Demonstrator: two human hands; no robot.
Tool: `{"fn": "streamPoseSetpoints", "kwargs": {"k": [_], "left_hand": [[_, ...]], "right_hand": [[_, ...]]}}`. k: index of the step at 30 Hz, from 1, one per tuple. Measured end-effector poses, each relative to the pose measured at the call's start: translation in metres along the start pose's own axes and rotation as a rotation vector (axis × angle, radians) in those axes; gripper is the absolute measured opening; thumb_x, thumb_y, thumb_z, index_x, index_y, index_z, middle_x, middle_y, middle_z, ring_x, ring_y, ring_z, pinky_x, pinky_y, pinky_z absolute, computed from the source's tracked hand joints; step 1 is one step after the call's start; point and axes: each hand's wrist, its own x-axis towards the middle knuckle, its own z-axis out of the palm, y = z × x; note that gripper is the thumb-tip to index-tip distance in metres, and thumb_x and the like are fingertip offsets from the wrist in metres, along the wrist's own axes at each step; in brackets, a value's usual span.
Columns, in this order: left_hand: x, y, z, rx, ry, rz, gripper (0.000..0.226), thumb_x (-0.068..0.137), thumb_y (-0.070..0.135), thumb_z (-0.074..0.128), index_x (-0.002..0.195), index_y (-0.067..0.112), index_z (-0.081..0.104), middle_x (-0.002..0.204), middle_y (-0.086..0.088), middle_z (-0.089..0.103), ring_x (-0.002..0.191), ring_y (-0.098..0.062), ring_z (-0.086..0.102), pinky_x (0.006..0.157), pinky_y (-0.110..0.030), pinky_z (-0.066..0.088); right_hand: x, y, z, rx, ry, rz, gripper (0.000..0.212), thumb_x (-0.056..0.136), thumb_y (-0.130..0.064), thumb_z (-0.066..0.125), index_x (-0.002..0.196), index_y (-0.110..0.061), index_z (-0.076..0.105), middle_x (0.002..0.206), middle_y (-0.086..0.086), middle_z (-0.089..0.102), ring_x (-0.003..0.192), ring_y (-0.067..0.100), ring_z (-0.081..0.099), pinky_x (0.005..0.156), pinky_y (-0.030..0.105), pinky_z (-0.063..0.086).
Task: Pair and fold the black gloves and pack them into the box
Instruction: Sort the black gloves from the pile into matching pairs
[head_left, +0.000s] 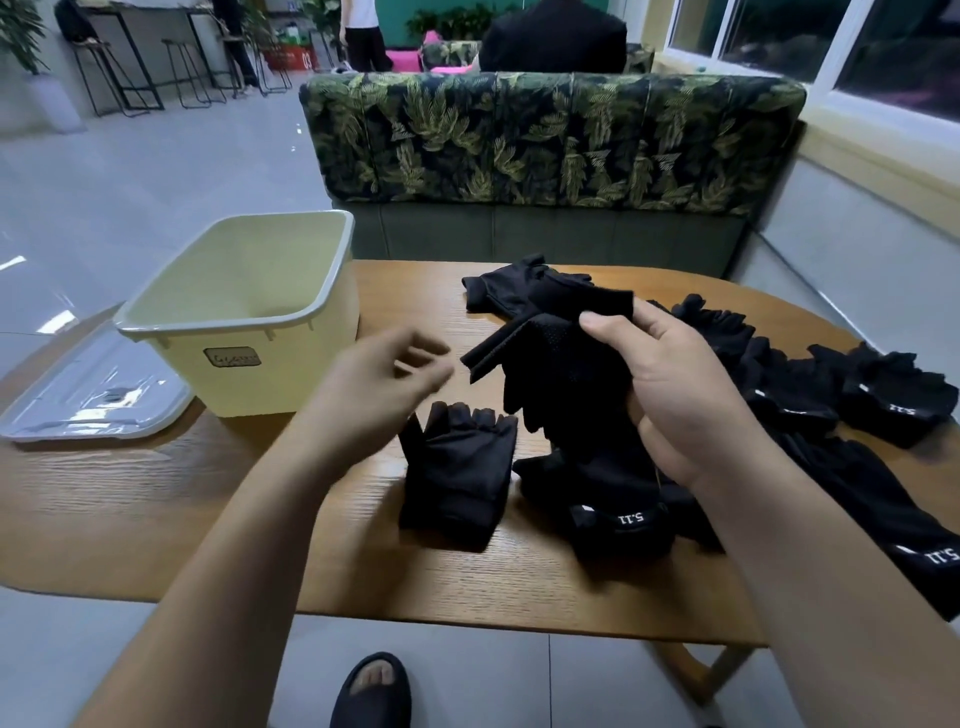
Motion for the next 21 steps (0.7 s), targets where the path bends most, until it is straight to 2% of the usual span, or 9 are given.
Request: {"fn": "streamPoseSetpoints", "kwargs": {"k": [2, 4, 7, 9, 11, 13, 15, 17, 21], "left_hand": [[0.002, 0.005, -0.008, -0.189, 0.117, 0.019, 0.021, 0.108, 0.034, 0.059, 0.116, 0.02, 0.071, 0.106, 0.002, 0.078, 0.097, -0.009, 0.076, 0.087, -0.033, 0.057], [0.001, 0.011, -0.015, -0.304, 0.126, 0.066, 0.031, 0.108, 0.04, 0.056, 0.126, 0.017, 0.068, 0.115, 0.001, 0.078, 0.108, -0.009, 0.074, 0.091, -0.029, 0.056], [0.001, 0.011, -0.018, -0.297, 0.015, 0.149, 0.044, 0.098, 0.044, 0.07, 0.137, 0.024, 0.064, 0.127, 0.004, 0.075, 0.119, -0.005, 0.069, 0.099, -0.026, 0.052], [0.003, 0.007, -0.016, -0.262, -0.028, 0.182, 0.046, 0.093, 0.031, 0.081, 0.136, 0.028, 0.064, 0.126, 0.008, 0.075, 0.119, -0.006, 0.069, 0.099, -0.032, 0.054], [0.006, 0.003, -0.016, -0.216, 0.006, 0.187, 0.047, 0.09, 0.022, 0.085, 0.132, 0.029, 0.066, 0.118, 0.009, 0.077, 0.109, -0.002, 0.071, 0.088, -0.022, 0.054], [0.008, 0.003, -0.015, -0.182, 0.075, 0.197, 0.043, 0.088, 0.017, 0.086, 0.127, 0.025, 0.068, 0.109, 0.006, 0.077, 0.092, 0.0, 0.067, 0.075, -0.009, 0.047], [0.01, 0.001, -0.012, -0.125, 0.137, 0.218, 0.039, 0.086, 0.013, 0.086, 0.122, 0.022, 0.071, 0.1, 0.005, 0.074, 0.078, -0.001, 0.057, 0.069, -0.008, 0.042], [0.012, 0.0, -0.009, -0.069, 0.175, 0.255, 0.032, 0.084, 0.012, 0.086, 0.113, 0.02, 0.074, 0.09, 0.009, 0.07, 0.07, -0.003, 0.049, 0.063, -0.013, 0.039], [0.013, 0.0, 0.0, 0.001, 0.211, 0.323, 0.016, 0.084, 0.01, 0.085, 0.094, 0.017, 0.074, 0.081, 0.012, 0.068, 0.068, -0.004, 0.054, 0.06, -0.012, 0.038]], "right_hand": [[0.01, -0.002, 0.01, -0.101, -0.056, -0.003, 0.019, 0.105, -0.017, 0.064, 0.118, -0.017, 0.078, 0.113, 0.008, 0.081, 0.108, 0.028, 0.078, 0.099, 0.057, 0.06], [0.02, -0.005, 0.02, -0.2, -0.129, -0.016, 0.019, 0.105, -0.016, 0.065, 0.12, -0.017, 0.077, 0.11, 0.005, 0.082, 0.102, 0.02, 0.079, 0.091, 0.042, 0.062], [0.031, -0.007, 0.034, -0.351, -0.23, -0.033, 0.02, 0.105, -0.019, 0.065, 0.121, -0.017, 0.077, 0.101, 0.005, 0.081, 0.08, 0.01, 0.078, 0.066, 0.02, 0.057], [0.039, -0.004, 0.04, -0.404, -0.296, -0.037, 0.02, 0.105, -0.02, 0.066, 0.122, -0.02, 0.077, 0.105, 0.007, 0.081, 0.089, 0.015, 0.08, 0.073, 0.024, 0.06], [0.045, 0.0, 0.042, -0.43, -0.354, -0.045, 0.02, 0.105, -0.02, 0.066, 0.121, -0.021, 0.077, 0.11, 0.005, 0.082, 0.102, 0.019, 0.079, 0.089, 0.031, 0.061], [0.049, 0.002, 0.042, -0.463, -0.392, -0.062, 0.019, 0.104, -0.019, 0.067, 0.12, -0.022, 0.078, 0.111, 0.001, 0.082, 0.107, 0.014, 0.077, 0.095, 0.029, 0.057], [0.05, 0.002, 0.04, -0.566, -0.389, -0.099, 0.015, 0.103, -0.02, 0.069, 0.114, -0.024, 0.079, 0.105, 0.0, 0.081, 0.096, 0.005, 0.076, 0.09, 0.022, 0.054], [0.05, 0.002, 0.038, -0.708, -0.359, -0.157, 0.01, 0.102, -0.023, 0.072, 0.107, -0.026, 0.08, 0.095, 0.002, 0.078, 0.072, -0.001, 0.065, 0.072, 0.014, 0.047], [0.052, 0.007, 0.031, -0.952, -0.239, -0.352, 0.015, 0.098, -0.027, 0.074, 0.108, -0.036, 0.08, 0.1, -0.01, 0.068, 0.091, 0.0, 0.061, 0.08, 0.015, 0.043]]}}
